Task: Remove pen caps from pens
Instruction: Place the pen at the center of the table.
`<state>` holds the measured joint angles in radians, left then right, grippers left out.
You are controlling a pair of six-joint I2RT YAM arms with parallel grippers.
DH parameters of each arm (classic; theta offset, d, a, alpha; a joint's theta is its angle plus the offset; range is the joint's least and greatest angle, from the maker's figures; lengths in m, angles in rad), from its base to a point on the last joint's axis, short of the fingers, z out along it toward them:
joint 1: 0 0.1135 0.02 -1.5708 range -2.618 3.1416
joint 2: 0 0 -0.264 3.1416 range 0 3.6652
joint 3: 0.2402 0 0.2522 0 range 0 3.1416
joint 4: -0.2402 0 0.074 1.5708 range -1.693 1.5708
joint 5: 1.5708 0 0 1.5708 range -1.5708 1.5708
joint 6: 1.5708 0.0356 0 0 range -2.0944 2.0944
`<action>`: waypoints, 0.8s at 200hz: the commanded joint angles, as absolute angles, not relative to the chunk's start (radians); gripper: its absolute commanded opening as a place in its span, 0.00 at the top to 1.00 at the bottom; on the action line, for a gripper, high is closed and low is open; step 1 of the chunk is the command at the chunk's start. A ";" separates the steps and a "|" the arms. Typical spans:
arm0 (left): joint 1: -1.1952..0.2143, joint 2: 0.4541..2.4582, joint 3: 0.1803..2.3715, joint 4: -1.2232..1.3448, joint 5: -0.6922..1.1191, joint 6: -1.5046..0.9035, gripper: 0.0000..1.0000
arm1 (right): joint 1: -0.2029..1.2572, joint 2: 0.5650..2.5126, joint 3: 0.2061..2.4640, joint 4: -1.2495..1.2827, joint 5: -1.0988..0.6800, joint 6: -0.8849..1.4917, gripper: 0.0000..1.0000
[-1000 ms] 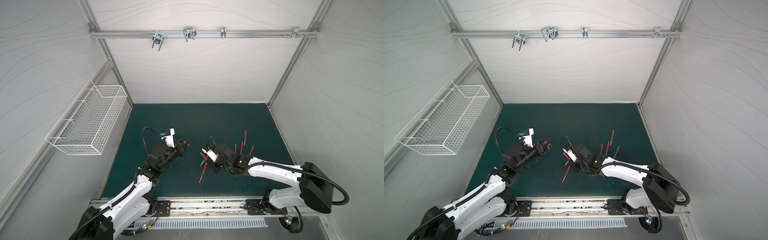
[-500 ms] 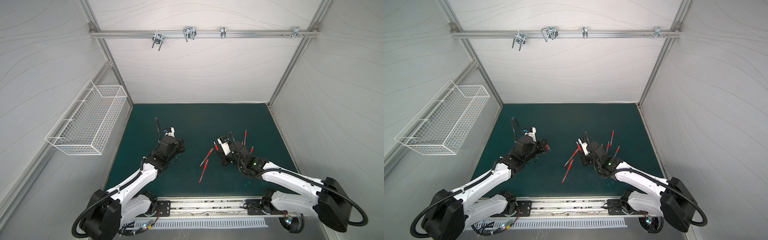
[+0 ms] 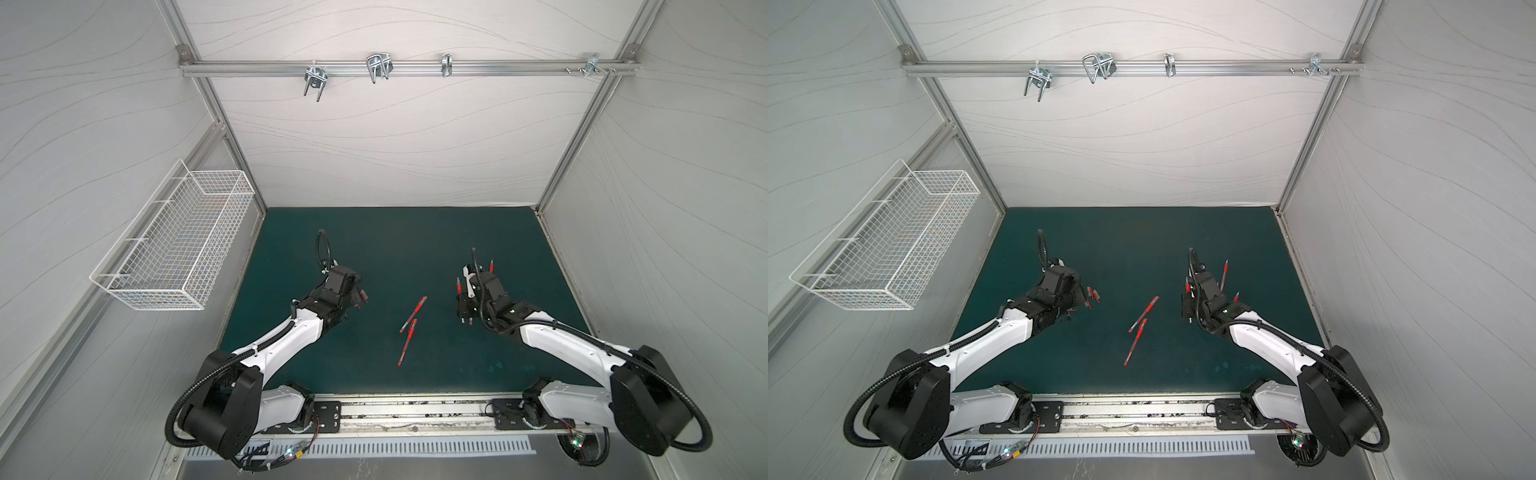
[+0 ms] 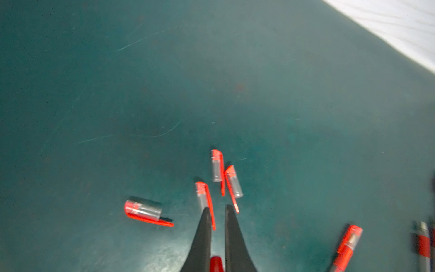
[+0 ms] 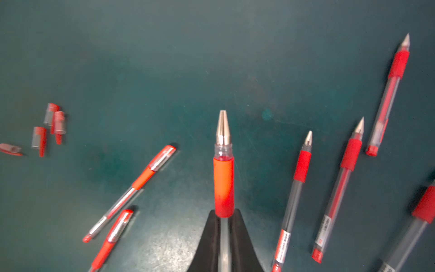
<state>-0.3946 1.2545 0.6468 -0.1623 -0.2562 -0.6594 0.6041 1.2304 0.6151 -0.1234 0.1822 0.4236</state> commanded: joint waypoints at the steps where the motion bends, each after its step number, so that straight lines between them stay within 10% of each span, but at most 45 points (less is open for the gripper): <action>1: -0.376 1.281 0.701 -0.189 -0.292 -0.682 1.00 | 0.574 1.268 0.647 -0.165 0.169 0.463 1.00; 160: -0.237 1.518 0.766 -0.183 -0.217 -0.662 0.99 | 0.523 1.483 0.742 -0.213 0.105 0.459 1.00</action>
